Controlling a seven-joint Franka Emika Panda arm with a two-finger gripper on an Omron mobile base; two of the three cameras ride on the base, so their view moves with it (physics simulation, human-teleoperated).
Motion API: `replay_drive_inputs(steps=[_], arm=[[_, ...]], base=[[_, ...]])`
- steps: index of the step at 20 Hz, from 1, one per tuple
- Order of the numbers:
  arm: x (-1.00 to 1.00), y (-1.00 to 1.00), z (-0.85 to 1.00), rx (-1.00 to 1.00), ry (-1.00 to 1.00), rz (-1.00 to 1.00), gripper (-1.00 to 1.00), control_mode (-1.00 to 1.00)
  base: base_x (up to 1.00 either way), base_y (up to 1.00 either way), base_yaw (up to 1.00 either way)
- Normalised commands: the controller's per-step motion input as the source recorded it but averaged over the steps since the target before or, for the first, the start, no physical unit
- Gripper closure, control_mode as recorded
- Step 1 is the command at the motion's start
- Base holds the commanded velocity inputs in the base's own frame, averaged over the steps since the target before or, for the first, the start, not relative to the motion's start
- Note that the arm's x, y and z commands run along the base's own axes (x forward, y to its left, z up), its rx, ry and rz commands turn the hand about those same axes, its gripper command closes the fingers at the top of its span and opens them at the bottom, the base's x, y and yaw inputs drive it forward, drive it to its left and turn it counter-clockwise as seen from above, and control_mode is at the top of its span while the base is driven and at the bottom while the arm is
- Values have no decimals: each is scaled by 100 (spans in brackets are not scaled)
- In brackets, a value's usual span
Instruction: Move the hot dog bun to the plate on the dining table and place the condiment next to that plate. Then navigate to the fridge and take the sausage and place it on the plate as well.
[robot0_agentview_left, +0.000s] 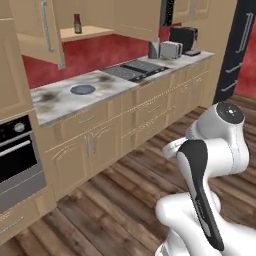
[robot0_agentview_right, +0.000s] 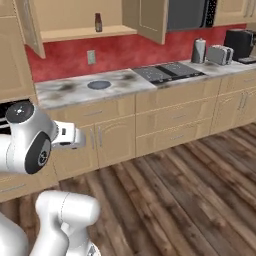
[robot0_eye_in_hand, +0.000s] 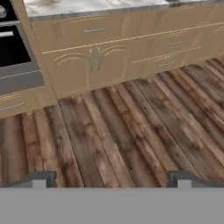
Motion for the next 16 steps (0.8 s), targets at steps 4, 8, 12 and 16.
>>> replay_drive_inputs(steps=[4, 8, 12, 16], arm=[[0, 0, 0, 0, 0, 0, -100, 100], [0, 0, 0, 0, 0, 0, -100, 100], [0, 0, 0, 0, 0, 0, -100, 100], [0, 0, 0, 0, 0, 0, -100, 100]], base=[[100, -21, 22], [100, -26, 24], [100, -29, 26], [100, -19, 29]])
